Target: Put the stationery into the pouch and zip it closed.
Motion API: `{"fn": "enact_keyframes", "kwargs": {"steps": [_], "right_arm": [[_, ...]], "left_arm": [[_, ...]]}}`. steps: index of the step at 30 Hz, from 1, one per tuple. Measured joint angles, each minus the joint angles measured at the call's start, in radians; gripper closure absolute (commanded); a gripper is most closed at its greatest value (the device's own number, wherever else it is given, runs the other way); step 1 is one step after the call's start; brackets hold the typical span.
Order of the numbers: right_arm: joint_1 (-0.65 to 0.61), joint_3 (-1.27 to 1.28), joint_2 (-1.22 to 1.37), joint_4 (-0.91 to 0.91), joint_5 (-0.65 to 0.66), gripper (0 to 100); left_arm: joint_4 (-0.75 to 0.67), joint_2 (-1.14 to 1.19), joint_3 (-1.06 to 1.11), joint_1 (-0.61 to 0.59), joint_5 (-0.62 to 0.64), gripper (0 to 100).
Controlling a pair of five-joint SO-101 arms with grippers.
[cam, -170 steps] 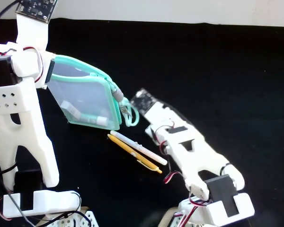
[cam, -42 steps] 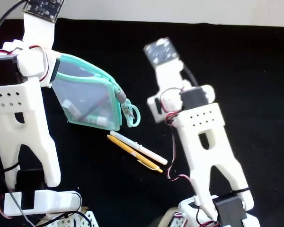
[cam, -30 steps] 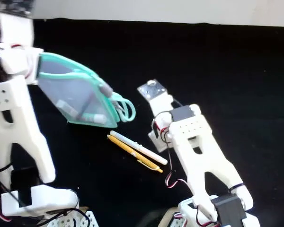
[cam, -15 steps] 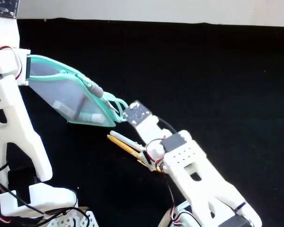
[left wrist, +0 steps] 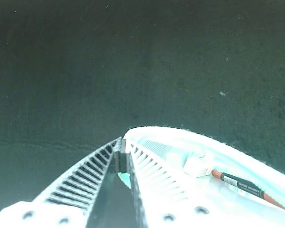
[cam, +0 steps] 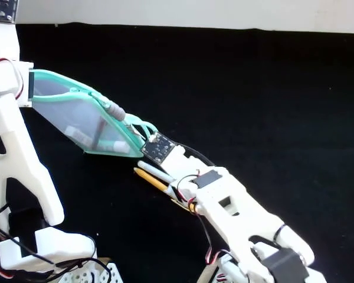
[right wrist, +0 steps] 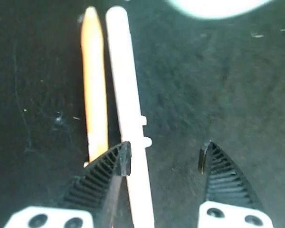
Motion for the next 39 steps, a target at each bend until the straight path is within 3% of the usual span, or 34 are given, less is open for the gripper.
{"fn": "enact_keyframes", "kwargs": {"steps": [8, 9, 11, 12, 22, 31, 39], "right_arm": [[0.002, 0.000, 0.061, -0.037, 0.006, 77.6], [0.002, 0.000, 0.063, -0.037, 0.006, 81.2], [0.002, -0.002, 0.074, -0.037, 0.006, 98.3], [0.002, -0.002, 0.081, -0.037, 0.006, 99.5], [0.064, 0.003, 0.006, -0.043, -0.021, 99.2], [0.299, -0.189, -0.103, -0.043, -0.186, 99.2], [0.318, -0.531, -0.127, -0.041, -0.466, 99.2]], "left_arm": [[0.000, 0.000, 0.000, 0.000, 0.000, 99], [0.000, 0.000, 0.000, 0.000, 0.000, 99], [0.000, 0.000, 0.000, 0.000, 0.000, 99], [0.000, 0.000, 0.000, 0.000, 0.000, 99], [0.000, 0.000, 0.000, 0.000, 0.000, 99], [0.000, 0.000, 0.000, 0.000, 0.000, 99], [0.000, -0.002, 0.000, 0.120, 0.000, 99]]}}
